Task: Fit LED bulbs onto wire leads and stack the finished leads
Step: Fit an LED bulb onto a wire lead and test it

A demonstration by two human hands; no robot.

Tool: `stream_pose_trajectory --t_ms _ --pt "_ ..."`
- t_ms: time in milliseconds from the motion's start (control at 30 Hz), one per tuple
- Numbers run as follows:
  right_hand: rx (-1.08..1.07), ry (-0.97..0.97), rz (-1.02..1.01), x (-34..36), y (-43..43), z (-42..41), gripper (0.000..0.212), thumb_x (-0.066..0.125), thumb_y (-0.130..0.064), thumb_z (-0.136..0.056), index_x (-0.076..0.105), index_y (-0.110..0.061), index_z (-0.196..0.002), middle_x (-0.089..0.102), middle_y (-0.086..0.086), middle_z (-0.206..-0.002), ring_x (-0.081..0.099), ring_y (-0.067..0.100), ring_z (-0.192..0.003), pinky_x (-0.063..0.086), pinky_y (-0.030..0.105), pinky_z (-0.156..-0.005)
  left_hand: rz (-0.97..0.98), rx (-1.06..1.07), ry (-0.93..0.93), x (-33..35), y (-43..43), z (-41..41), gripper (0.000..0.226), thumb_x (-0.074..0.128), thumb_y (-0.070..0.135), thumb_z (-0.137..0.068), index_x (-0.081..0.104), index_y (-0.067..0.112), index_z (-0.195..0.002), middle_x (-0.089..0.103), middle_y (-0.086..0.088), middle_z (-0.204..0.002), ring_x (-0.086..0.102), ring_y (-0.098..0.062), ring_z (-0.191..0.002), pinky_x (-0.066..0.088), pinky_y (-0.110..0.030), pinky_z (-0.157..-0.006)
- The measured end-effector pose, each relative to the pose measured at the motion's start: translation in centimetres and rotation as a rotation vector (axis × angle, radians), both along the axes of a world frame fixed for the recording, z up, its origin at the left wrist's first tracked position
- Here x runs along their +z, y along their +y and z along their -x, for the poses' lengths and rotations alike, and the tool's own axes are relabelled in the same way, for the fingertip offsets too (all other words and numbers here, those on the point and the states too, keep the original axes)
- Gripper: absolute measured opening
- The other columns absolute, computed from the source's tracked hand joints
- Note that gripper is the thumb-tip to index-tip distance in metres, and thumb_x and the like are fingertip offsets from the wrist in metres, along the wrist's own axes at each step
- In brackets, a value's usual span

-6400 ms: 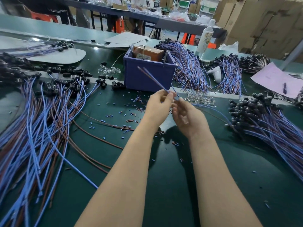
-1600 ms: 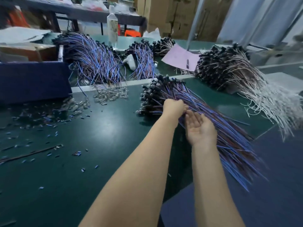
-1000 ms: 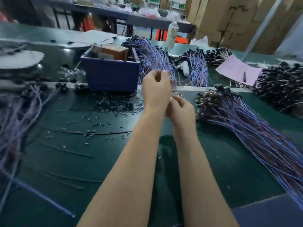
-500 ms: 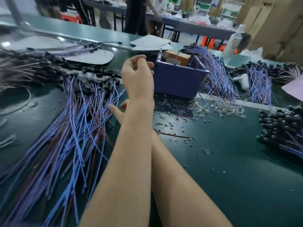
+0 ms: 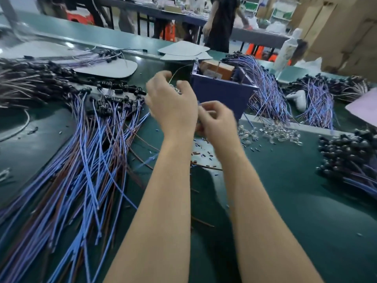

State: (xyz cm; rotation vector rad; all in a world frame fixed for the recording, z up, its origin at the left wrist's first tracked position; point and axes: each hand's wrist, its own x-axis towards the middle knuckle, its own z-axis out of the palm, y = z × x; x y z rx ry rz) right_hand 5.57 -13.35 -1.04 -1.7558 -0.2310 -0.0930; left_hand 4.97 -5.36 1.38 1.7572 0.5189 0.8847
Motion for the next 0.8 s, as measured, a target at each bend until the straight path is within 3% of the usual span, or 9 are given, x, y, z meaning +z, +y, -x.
stream_pose_trajectory --t_ms 67,133,200,300,467,633,733,800 --pt "-0.020 -0.047 -0.087 0.3 -3.5 -0.2 0.011 0.055 -0.011 -0.094 0.060 -0.014 -0.085 0.062 0.002 -0.069 0.055 0.006 -0.046 0.049 0.020 -0.048 -0.134 -0.077 0.335 -1.0 -0.3 -0.9 0.048 0.044 0.035 -0.095 0.042 0.005 -0.133 0.044 -0.012 -0.140 0.037 -0.030 -0.131 0.026 -0.039 -0.111" --pt "-0.028 -0.045 -0.112 0.0 -6.6 -0.1 0.012 0.054 -0.011 -0.095 0.059 -0.015 -0.085 0.061 0.000 -0.068 0.056 0.007 -0.047 0.049 0.018 -0.049 -0.144 -0.243 0.543 -1.8 -1.3 -1.5 0.056 0.037 0.045 -0.097 0.039 0.002 -0.133 0.044 -0.016 -0.141 0.037 -0.035 -0.131 0.027 -0.044 -0.110" --pt "-0.042 -0.013 -0.152 -1.0 -8.3 0.0 0.014 0.052 -0.009 -0.096 0.058 -0.015 -0.084 0.060 0.000 -0.068 0.058 0.008 -0.049 0.050 0.019 -0.052 -0.073 -0.362 0.545 -2.6 -2.9 -1.6 0.060 0.034 0.047 -0.098 0.036 0.001 -0.136 0.030 -0.018 -0.148 0.037 -0.036 -0.131 0.030 -0.041 -0.108" --pt "-0.144 0.091 -0.206 -2.2 -10.1 -0.3 0.015 0.052 -0.009 -0.095 0.057 -0.016 -0.082 0.061 0.001 -0.068 0.055 0.007 -0.047 0.049 0.019 -0.050 -0.099 -0.339 0.459 -3.6 -4.8 -1.4 0.053 0.038 0.040 -0.099 0.035 0.004 -0.138 0.009 -0.015 -0.155 0.032 -0.037 -0.132 0.031 -0.040 -0.104" --pt "-0.398 0.090 -0.129 -3.0 -11.8 -1.2 0.018 0.054 -0.009 -0.090 0.058 -0.017 -0.074 0.058 -0.003 -0.061 0.045 0.006 -0.048 0.037 0.017 -0.047 -0.373 -0.367 0.621 -4.9 -5.2 -1.8 0.039 0.040 0.033 -0.097 0.054 0.003 -0.118 0.051 -0.019 -0.128 0.047 -0.037 -0.119 0.041 -0.041 -0.094" --pt "-0.606 0.135 -0.323 -3.0 -12.6 -1.4 0.012 0.051 -0.010 -0.090 0.054 -0.013 -0.079 0.056 -0.001 -0.066 0.040 0.009 -0.056 0.032 0.022 -0.055 -0.430 -0.362 0.695 -4.8 -4.8 -1.5 0.032 0.054 0.033 -0.092 0.057 0.010 -0.114 0.058 -0.012 -0.120 0.056 -0.034 -0.110 0.044 -0.036 -0.083" --pt "-0.502 0.189 -0.305 -2.7 -12.3 -0.9 0.017 0.047 -0.008 -0.091 0.055 -0.013 -0.076 0.054 -0.002 -0.064 0.036 0.007 -0.049 0.031 0.017 -0.044 -0.363 -0.397 0.674 -4.7 -4.4 -1.6 0.023 0.054 0.024 -0.091 0.065 0.008 -0.103 0.068 -0.011 -0.105 0.062 -0.031 -0.098 0.052 -0.036 -0.084" --pt "-0.289 0.212 -0.177 -2.3 -11.5 -0.3 0.018 0.047 -0.006 -0.090 0.057 -0.010 -0.075 0.054 -0.003 -0.058 0.038 0.006 -0.045 0.031 0.014 -0.041 -0.214 -0.424 0.510 -4.5 -4.5 -1.7 0.020 0.049 0.018 -0.094 0.065 0.007 -0.097 0.071 -0.009 -0.094 0.066 -0.026 -0.091 0.054 -0.038 -0.083"
